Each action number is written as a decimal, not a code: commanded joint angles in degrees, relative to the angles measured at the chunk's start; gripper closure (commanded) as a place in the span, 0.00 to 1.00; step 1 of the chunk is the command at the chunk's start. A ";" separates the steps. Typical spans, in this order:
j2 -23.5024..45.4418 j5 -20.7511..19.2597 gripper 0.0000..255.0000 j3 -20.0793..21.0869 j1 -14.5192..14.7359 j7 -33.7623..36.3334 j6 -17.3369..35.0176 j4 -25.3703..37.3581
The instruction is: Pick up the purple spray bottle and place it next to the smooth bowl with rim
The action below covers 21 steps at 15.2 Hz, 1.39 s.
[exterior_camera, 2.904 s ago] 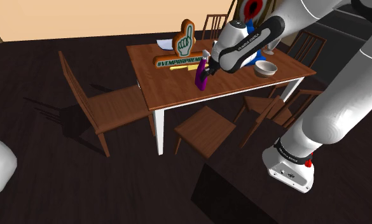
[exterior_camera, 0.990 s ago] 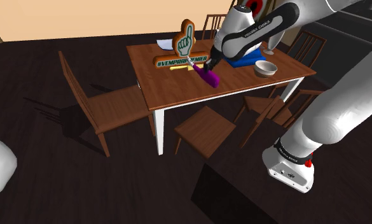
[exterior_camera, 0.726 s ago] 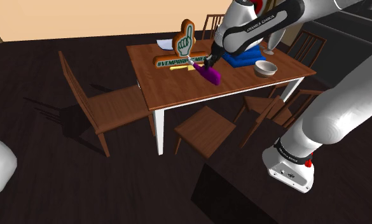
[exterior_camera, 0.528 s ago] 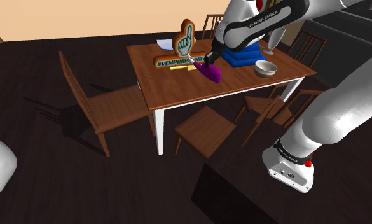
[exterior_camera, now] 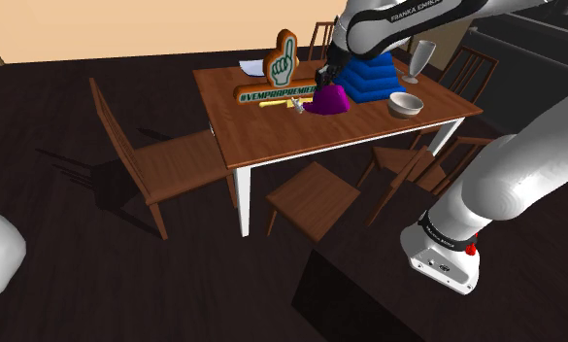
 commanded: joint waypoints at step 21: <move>-4.93 0.80 1.00 0.48 0.37 -1.00 -17.41 12.49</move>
